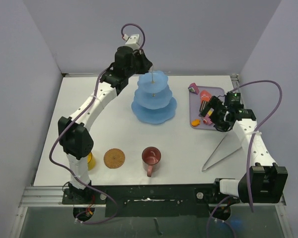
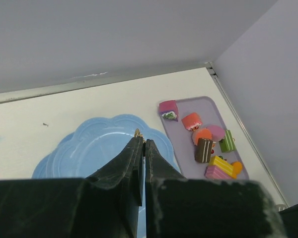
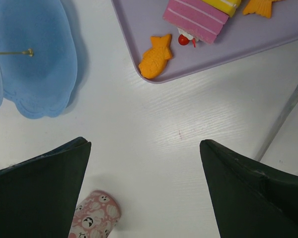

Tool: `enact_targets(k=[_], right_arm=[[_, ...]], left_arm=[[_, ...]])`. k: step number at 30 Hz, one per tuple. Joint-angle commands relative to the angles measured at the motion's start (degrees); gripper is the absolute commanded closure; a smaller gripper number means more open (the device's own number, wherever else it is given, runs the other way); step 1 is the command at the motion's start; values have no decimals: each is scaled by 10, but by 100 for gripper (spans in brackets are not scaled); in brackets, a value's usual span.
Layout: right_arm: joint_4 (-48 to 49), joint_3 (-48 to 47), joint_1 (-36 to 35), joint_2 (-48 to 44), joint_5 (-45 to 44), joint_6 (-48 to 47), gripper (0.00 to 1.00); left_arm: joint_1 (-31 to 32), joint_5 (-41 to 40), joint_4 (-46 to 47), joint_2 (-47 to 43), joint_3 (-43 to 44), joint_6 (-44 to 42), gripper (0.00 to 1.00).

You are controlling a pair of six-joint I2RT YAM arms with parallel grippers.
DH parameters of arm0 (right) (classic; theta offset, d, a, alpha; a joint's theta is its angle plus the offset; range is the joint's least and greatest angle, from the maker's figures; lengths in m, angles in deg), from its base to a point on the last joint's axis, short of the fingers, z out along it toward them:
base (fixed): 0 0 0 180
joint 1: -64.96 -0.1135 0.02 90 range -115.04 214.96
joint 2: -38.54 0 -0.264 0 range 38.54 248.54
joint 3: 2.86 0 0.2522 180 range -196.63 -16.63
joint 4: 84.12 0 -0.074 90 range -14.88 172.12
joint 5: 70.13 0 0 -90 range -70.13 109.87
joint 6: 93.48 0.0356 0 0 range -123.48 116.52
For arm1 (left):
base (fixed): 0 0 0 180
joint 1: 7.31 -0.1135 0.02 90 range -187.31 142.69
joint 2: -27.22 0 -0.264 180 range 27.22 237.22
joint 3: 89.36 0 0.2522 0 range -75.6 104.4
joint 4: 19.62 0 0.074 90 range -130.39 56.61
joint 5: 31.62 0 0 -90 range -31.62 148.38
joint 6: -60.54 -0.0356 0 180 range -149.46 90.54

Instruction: Serve the afternoon tea

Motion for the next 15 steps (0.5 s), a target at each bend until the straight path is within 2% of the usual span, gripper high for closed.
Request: enact_targets(k=[1,10,15], right_arm=[[6,-7,6,-14,-7,-15,2],[-30,-80,10,65,47,-88,2],[-25,-109,8,94,60,-103,2]], left_arm=[[7,-33,-42,-39,6,42,100],[34,-115,-92,-59,7,94,100],[63,-183,-139,-42,55,128,100]])
